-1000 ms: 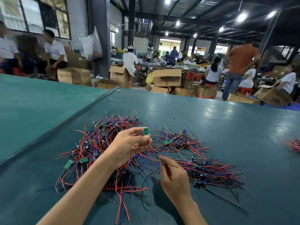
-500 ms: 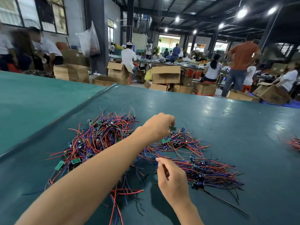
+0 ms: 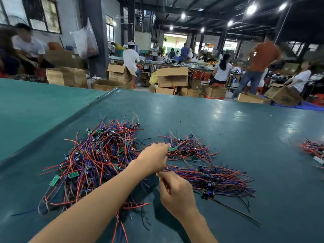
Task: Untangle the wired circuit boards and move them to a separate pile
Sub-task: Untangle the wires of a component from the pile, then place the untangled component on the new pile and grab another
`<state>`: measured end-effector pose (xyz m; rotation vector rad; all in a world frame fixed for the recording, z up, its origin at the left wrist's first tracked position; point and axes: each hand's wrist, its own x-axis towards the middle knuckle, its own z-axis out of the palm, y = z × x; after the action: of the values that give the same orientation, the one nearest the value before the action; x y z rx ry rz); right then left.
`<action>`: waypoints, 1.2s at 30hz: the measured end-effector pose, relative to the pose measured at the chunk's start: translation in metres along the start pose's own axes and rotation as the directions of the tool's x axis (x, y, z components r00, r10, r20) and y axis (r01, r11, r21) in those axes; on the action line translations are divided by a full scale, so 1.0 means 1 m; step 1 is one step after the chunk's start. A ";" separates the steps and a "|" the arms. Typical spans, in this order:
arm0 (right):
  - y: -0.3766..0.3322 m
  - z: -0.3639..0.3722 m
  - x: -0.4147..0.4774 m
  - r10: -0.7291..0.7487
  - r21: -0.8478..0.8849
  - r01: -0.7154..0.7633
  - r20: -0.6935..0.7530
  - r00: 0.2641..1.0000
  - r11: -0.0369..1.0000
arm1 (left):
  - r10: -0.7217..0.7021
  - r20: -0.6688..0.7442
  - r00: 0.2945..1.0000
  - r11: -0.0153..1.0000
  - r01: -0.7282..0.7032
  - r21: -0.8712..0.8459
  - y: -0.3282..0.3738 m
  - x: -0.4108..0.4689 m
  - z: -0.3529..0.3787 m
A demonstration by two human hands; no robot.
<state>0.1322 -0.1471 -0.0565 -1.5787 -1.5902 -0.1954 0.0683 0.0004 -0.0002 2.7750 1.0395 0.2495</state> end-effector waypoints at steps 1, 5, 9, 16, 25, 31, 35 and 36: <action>-0.001 -0.001 0.000 0.001 0.013 -0.001 0.019 1.000 1.000 | -0.051 -0.040 0.998 0.998 0.052 0.023 -0.013 -0.010 -0.005; 0.002 -0.002 0.001 0.069 0.038 -0.071 0.059 0.996 0.997 | -0.339 -0.180 0.923 0.904 0.372 0.210 -0.068 -0.048 -0.037; -0.002 -0.002 0.002 0.116 0.044 -0.119 0.059 0.991 0.992 | -0.558 -0.021 0.829 0.806 0.548 0.222 -0.108 -0.079 -0.056; 0.000 -0.001 0.001 0.124 0.042 -0.128 0.077 0.989 0.991 | -0.490 0.052 0.870 0.863 0.475 0.173 -0.108 -0.090 -0.059; 0.000 -0.003 0.001 0.096 0.042 -0.100 0.082 0.992 0.994 | -0.402 -0.234 0.885 0.900 0.429 0.079 -0.084 -0.084 -0.038; 0.003 -0.002 0.001 0.116 0.049 -0.120 0.074 0.990 0.992 | -0.358 0.192 0.914 0.925 0.375 -0.058 -0.088 -0.081 -0.047; 0.001 -0.003 0.002 0.114 0.045 -0.118 0.066 0.991 0.992 | -0.327 0.337 0.883 0.933 0.358 -0.032 -0.097 -0.085 -0.061; 0.001 -0.003 0.002 0.118 0.044 -0.121 0.067 0.991 0.992 | -0.326 0.326 0.887 0.935 0.353 -0.025 -0.097 -0.086 -0.061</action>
<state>0.1346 -0.1474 -0.0534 -1.6518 -1.5319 -0.0424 -0.0707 0.0216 0.0297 2.3925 1.3588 -0.1917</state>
